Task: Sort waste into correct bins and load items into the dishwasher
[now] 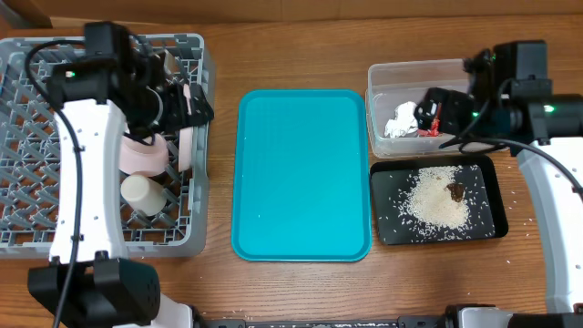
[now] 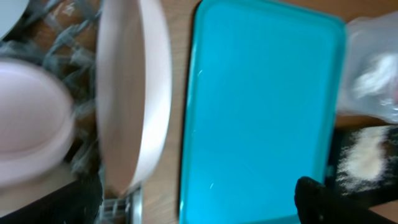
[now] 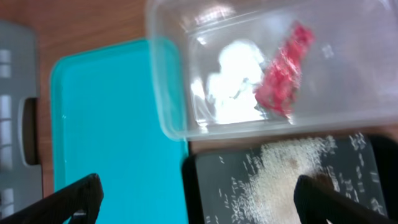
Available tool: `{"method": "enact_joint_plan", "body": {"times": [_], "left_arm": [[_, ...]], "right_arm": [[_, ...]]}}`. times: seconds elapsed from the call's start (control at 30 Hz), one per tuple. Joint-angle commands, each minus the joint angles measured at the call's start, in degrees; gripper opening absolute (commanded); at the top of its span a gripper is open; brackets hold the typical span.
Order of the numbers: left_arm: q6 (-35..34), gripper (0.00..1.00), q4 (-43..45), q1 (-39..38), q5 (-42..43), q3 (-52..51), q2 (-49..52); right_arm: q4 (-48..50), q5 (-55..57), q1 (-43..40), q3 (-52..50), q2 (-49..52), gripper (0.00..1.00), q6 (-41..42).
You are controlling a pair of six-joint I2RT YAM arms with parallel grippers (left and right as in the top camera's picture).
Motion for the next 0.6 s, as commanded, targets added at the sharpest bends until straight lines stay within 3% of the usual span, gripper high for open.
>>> {"method": "enact_joint_plan", "body": {"times": [0.0,0.33,0.57], "left_arm": [[-4.4,1.00,-2.9,-1.8,-10.8,0.5,-0.1],[-4.3,1.00,-10.7,-3.2,-10.8,-2.7,-3.9],[-3.8,1.00,3.2,-7.0,-10.8,-20.9,-24.3]], "right_arm": [[1.4,1.1,1.7,0.8,0.5,1.00,-2.8],[-7.3,5.0,1.8,-1.1,-0.5,1.00,-1.9],[0.2,6.0,1.8,-12.0,-15.6,1.00,-1.1]]}}
